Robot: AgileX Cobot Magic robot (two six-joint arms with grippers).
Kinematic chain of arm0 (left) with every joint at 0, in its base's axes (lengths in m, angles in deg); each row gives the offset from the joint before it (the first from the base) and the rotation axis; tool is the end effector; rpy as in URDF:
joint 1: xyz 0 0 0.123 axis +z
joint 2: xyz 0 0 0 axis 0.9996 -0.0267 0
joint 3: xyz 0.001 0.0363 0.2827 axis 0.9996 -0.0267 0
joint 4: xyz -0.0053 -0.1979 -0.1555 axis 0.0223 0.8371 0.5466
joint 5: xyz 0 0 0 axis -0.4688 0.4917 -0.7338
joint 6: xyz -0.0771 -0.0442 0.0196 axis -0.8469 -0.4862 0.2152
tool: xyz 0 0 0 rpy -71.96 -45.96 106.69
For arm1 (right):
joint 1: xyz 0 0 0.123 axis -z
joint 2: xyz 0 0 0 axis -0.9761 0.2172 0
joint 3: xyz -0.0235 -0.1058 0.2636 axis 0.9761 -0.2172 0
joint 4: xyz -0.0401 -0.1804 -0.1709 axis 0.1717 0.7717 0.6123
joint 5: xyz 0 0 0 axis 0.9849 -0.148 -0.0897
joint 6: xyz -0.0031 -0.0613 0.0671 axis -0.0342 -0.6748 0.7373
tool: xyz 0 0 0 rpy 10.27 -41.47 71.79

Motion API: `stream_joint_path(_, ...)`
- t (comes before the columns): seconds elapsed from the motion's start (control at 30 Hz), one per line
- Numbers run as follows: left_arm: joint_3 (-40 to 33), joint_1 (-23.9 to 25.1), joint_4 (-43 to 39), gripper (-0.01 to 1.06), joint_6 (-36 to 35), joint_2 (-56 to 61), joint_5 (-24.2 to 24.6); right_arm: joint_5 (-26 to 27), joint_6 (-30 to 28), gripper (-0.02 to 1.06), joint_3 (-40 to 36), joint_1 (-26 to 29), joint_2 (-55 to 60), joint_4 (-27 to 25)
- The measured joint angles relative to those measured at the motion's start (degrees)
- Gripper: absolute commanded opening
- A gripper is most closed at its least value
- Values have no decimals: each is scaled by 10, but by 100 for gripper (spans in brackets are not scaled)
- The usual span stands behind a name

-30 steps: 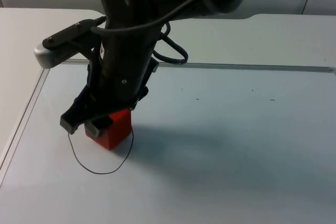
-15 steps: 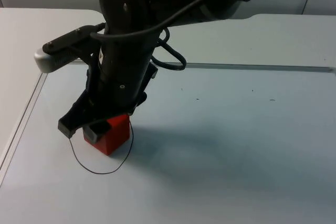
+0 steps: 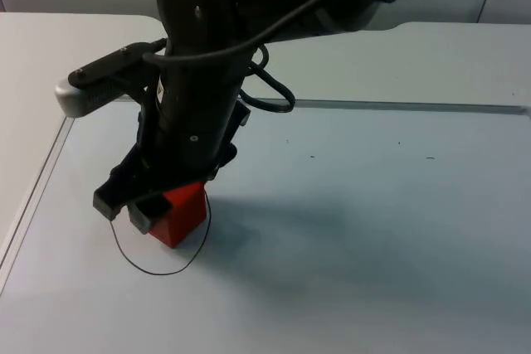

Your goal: Pick up one cube with the left hand and another cube with the right hand. First place the cube in the right hand at the target position, then stack the cube in the left hand on top.

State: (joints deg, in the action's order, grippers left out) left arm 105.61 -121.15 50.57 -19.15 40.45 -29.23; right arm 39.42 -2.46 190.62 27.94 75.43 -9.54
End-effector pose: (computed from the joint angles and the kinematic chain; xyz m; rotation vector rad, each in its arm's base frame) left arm 0.1418 -0.0774 0.3184 0.2467 2.3216 -0.2955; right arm 0.3138 0.3728 0.1127 -1.3068 2.5658 0.2139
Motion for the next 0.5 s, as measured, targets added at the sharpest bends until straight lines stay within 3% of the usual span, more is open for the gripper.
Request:
stream_joint_path(0.13,0,0,0,0,0,0,0,1,0,98,0,0,-4,0)
stream_joint_path(0.37,0,0,0,0,0,0,-1,12,0,98,0,0,-46,3)
stream_joint_path(0.5,0,0,0,0,0,0,-1,3,2,98,0,0,-95,38)
